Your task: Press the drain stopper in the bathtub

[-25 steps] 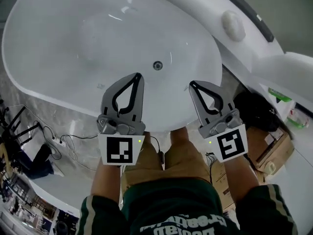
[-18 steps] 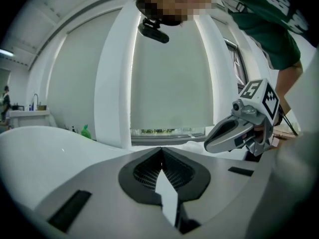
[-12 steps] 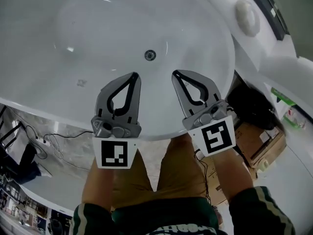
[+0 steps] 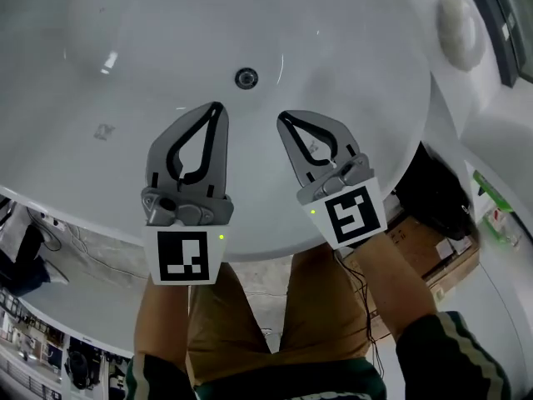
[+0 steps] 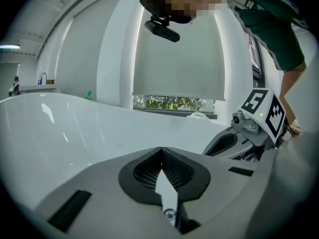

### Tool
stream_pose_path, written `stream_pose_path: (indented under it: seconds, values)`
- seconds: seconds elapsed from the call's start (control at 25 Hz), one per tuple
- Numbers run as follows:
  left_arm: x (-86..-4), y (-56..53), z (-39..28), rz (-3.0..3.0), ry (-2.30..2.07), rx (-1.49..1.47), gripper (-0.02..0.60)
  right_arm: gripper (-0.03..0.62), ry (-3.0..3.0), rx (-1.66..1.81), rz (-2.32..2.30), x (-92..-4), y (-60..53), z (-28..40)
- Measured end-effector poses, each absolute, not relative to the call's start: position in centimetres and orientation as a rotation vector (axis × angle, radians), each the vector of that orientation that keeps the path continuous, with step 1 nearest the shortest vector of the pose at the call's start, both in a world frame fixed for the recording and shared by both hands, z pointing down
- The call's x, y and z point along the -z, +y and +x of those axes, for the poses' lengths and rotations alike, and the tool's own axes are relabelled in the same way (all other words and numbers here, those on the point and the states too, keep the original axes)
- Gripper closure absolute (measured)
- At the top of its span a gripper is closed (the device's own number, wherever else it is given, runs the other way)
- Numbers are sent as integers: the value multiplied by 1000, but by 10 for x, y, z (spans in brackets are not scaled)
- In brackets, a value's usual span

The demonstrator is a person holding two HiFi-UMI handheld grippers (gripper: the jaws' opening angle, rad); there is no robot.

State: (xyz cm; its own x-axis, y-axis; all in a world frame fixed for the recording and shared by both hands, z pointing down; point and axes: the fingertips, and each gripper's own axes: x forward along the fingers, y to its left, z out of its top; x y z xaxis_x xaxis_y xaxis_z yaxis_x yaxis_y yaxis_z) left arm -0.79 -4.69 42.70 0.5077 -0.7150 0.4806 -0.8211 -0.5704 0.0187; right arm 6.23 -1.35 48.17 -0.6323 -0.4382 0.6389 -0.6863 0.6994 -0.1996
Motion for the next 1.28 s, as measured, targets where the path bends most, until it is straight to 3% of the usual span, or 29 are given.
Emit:
stream_pose_path:
  seconds: [0.84,1.28]
  values:
    - [-506,-43,-54,2400,-1321,-601,572,579,-2060,-603,770,-671,-27,22]
    - [-506,-59,-72,2436,-1335,-570,572,579,-1960,-495,644,-736,-23,22]
